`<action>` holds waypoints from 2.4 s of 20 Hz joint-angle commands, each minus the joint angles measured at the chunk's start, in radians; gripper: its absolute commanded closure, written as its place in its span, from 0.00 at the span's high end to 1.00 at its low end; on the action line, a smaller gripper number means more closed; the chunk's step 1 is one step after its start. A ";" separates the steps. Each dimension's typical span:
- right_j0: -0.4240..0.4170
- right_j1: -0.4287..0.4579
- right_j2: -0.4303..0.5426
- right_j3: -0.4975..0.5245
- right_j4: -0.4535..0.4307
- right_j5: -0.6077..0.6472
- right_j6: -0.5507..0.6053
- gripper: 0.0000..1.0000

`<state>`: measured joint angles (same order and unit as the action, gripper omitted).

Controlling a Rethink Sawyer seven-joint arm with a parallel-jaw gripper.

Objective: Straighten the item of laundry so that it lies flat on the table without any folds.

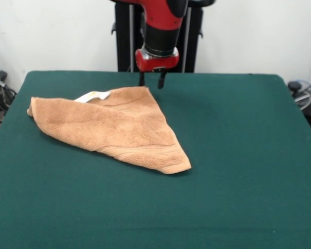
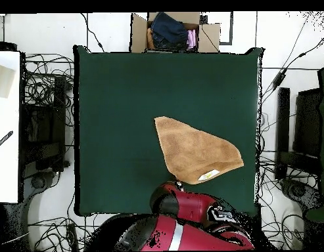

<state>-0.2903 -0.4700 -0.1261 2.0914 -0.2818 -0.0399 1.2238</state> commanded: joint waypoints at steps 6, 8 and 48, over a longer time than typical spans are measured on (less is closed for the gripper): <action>0.014 -0.038 0.077 -0.071 0.075 0.100 0.201 1.00; 0.018 -0.036 0.072 -0.070 0.068 0.083 0.203 1.00; -0.015 -0.112 0.067 -0.074 0.026 0.157 0.152 1.00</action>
<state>-0.2855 -0.5714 -0.1264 2.0917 -0.2814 0.0413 1.2238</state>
